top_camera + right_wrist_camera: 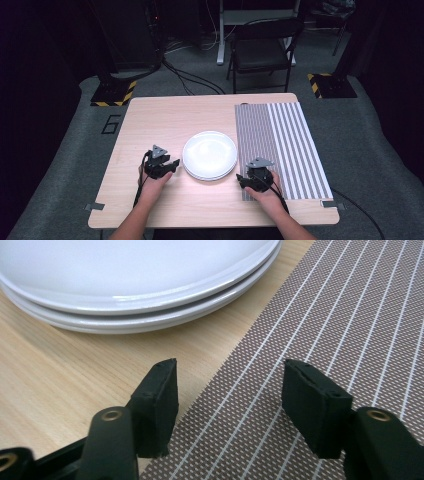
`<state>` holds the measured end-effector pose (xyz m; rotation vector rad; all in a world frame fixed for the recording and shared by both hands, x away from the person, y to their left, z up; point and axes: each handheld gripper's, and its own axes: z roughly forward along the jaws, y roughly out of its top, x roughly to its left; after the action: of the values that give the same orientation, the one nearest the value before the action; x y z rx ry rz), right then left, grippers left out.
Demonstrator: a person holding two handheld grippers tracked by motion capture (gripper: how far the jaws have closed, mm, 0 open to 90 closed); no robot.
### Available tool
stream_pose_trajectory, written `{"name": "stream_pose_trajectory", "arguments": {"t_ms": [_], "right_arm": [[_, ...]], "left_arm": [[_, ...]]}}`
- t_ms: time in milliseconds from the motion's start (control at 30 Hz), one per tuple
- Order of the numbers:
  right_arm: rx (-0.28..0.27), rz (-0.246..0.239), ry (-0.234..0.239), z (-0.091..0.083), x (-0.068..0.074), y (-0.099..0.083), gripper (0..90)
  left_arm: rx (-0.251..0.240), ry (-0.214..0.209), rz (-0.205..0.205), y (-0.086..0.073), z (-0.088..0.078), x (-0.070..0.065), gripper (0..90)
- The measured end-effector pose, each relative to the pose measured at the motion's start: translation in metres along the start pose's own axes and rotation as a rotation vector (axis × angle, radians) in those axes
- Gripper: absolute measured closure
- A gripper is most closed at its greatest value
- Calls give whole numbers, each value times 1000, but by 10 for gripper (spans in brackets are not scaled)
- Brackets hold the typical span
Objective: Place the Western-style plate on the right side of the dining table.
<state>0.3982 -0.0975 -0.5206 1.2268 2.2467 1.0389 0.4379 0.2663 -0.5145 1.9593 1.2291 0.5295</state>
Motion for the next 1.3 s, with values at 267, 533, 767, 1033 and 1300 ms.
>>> {"name": "stream_pose_trajectory", "arguments": {"t_ms": [267,533,767,1033,1300], "right_arm": [[20,16,21,-8,-6,13,451],[3,5,20,-16,-7,24,487],[-10,34,11,-18,-14,37,494],[-29,37,20,-15,-17,50,502],[-40,52,24,-10,-19,60,502]], "left_arm": [[7,-20,-44,11,-11,-1,498],[-2,-66,-53,26,-20,-1,517],[-17,-73,-50,40,-26,0,509],[-15,-99,-42,49,-24,-3,531],[-34,-95,-75,54,-19,-5,550]]}}
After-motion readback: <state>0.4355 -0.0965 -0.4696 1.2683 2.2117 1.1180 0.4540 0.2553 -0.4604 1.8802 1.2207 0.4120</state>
